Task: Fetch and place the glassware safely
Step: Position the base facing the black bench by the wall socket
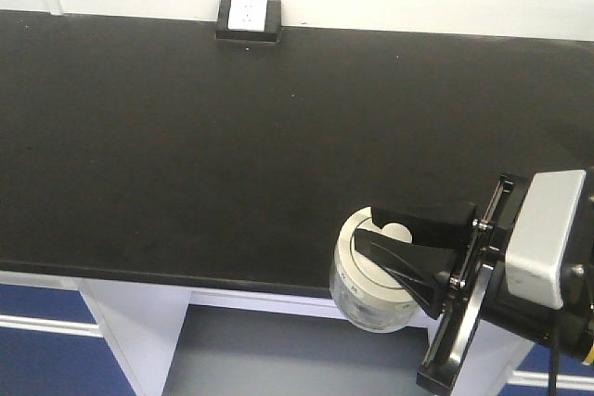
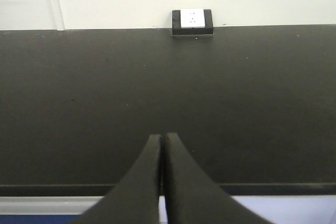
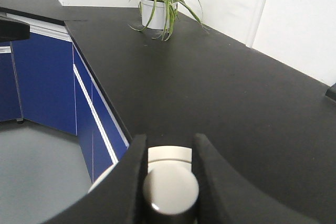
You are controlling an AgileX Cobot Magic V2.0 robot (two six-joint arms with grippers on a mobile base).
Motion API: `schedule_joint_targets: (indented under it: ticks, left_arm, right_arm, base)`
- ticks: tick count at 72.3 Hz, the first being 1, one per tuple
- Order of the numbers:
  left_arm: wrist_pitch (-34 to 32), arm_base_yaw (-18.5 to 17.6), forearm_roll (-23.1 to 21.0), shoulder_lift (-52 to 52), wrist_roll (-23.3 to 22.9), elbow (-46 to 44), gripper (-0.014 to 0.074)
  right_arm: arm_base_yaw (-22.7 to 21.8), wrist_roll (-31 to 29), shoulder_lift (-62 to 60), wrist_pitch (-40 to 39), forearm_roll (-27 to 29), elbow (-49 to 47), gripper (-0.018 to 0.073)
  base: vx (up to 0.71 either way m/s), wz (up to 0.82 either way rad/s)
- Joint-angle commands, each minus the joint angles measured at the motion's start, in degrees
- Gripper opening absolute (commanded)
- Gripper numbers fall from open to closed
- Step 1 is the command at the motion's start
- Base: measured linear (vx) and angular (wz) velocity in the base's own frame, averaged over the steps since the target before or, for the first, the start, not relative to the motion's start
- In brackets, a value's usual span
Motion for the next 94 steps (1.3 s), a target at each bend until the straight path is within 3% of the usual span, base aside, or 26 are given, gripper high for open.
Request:
schedule_joint_targets:
  ticks: [1, 94]
  left_arm:
    - [-3.94, -0.45, -0.37, 0.67, -0.38, -1.44, -0.0007]
    - [-3.94, -0.45, -0.37, 0.67, -0.38, -1.44, -0.0007]
  right_arm:
    - [-0.33, 0.01, -0.80, -3.17, 2.94, -1.84, -0.0003]
    - [-0.33, 0.01, -0.80, -2.94, 2.94, -1.84, -0.0003]
  base:
    - [0.17, 0.04]
    - [0.12, -0.08]
